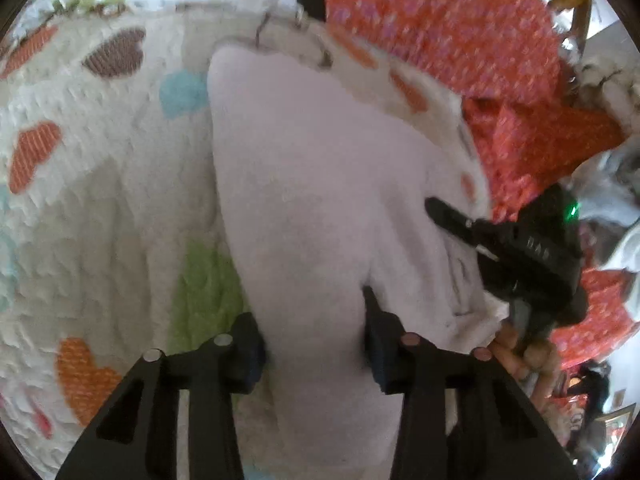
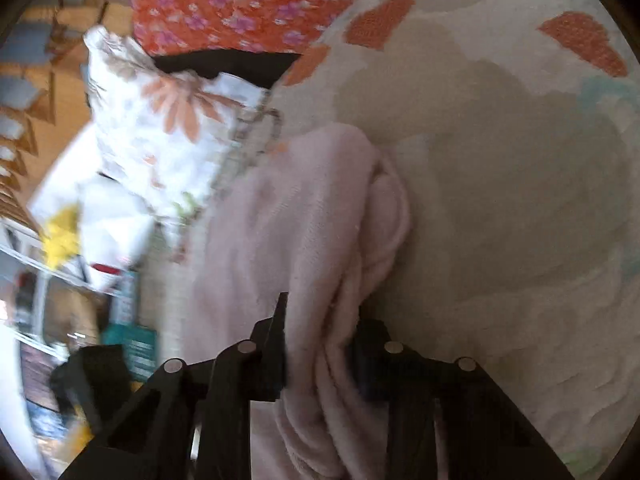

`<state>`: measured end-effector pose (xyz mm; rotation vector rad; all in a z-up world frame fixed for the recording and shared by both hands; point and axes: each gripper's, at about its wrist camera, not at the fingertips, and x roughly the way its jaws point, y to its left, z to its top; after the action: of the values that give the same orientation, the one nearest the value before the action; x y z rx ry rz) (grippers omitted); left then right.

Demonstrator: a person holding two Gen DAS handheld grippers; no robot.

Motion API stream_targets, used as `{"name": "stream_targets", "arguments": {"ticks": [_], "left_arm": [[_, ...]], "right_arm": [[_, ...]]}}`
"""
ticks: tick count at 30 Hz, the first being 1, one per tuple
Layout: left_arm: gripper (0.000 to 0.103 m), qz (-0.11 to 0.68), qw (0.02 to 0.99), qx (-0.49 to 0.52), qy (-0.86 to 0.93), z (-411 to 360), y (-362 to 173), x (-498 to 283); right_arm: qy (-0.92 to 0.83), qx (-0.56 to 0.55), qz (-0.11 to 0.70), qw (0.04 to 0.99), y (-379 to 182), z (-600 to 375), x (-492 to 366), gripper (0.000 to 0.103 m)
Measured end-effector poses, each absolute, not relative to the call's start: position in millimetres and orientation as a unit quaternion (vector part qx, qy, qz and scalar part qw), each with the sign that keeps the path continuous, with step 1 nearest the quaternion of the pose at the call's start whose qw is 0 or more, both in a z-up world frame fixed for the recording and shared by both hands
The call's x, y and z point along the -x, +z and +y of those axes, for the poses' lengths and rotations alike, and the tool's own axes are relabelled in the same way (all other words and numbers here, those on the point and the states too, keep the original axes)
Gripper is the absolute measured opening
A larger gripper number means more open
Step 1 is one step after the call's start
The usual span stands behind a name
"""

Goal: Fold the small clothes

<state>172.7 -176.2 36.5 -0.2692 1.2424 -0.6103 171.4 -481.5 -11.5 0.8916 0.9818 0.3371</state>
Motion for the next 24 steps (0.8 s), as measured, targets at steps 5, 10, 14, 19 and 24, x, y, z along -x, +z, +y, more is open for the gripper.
{"name": "stream_targets", "arguments": {"ticks": [5,10,14,19,24], "left_arm": [[0.041,0.549,0.78,0.124,-0.274,-157,68,-172],[0.067,0.598,0.777,0.053,-0.191,-153,19,-155],[0.077,0.584,0.787,0.048,-0.194,-145,14,-134],[0.078,0.584,0.788,0.078,-0.181,-125,22,-112],[0.078,0.567,0.802,0.089,-0.164,-113,34,-81]], "right_arm": [[0.195,-0.391,0.412,0.8,26,-470,-165,0.027],[0.101,-0.301,0.491,0.811,-12,-466,-163,0.034],[0.074,-0.295,0.477,0.825,-2,-474,-144,0.045],[0.103,-0.245,0.424,0.866,59,-453,-112,0.043],[0.157,-0.222,0.446,0.853,55,-412,-95,0.04]]}}
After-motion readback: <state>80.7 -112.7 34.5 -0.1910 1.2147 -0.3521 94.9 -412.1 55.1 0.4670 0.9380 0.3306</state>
